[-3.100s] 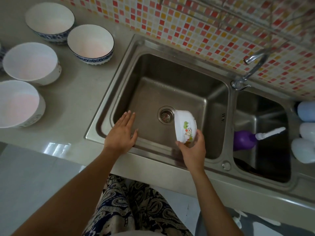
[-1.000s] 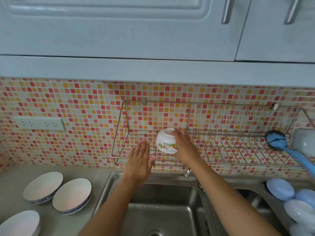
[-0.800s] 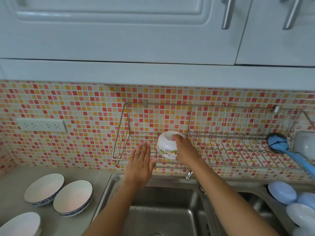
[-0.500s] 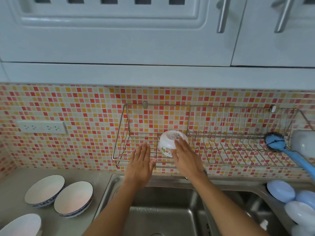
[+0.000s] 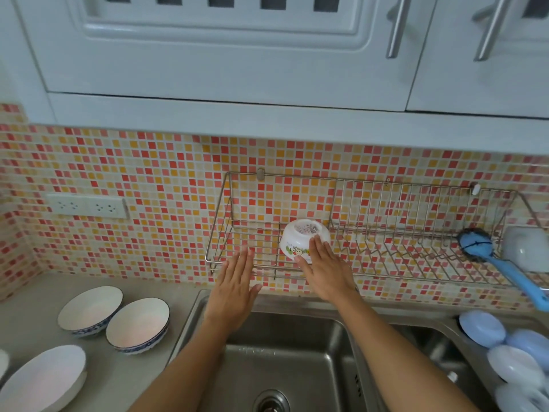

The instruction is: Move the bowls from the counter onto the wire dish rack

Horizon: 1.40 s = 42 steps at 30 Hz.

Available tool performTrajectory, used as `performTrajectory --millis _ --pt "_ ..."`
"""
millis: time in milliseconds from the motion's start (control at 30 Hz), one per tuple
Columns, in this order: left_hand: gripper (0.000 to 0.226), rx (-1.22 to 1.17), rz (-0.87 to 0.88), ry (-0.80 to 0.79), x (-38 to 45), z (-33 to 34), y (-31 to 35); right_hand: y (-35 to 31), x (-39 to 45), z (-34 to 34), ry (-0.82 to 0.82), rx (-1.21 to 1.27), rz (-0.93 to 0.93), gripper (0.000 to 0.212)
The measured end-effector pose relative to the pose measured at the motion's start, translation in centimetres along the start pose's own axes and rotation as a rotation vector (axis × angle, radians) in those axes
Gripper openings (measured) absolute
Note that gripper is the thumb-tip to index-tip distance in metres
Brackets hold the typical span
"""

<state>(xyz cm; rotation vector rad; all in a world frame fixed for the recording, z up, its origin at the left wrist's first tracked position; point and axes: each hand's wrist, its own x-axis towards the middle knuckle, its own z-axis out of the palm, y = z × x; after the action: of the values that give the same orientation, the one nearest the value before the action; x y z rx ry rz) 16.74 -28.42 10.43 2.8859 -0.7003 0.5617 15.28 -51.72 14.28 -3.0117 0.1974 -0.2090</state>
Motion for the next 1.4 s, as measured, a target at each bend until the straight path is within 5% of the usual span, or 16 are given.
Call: performTrajectory --millis 433,700,933,1100,1200,1400 --pt "0.074 -0.005 -0.189 -0.080 -10.2 -3.1 -7.8 -9.9 -5.5 4.1 0.215 0.035 -0.169 0.087" --pt "0.077 -0.085 -0.588 -0.143 -22.6 -4.0 -21.0 -27.7 -11.3 12.8 -0.177 0.373 -0.390 0.080" --pt "0.085 -0.220 -0.913 -0.197 -33.4 -2.0 -29.3 -39.8 -15.6 18.3 -0.681 0.678 -0.144 0.074" --pt "0.065 -0.381 -1.036 -0.269 -37.6 0.1 -31.8 -44.7 -17.1 22.0 -0.888 0.857 0.081 0.062" --pt "0.055 -0.515 -1.031 -0.242 -38.3 0.9 -32.5 -46.8 -17.9 23.8 -0.910 1.021 0.242 0.031" --pt "0.037 -0.626 -1.053 -0.149 -37.4 0.3 -31.8 -45.8 -18.7 23.2 -0.891 1.155 0.440 0.037"
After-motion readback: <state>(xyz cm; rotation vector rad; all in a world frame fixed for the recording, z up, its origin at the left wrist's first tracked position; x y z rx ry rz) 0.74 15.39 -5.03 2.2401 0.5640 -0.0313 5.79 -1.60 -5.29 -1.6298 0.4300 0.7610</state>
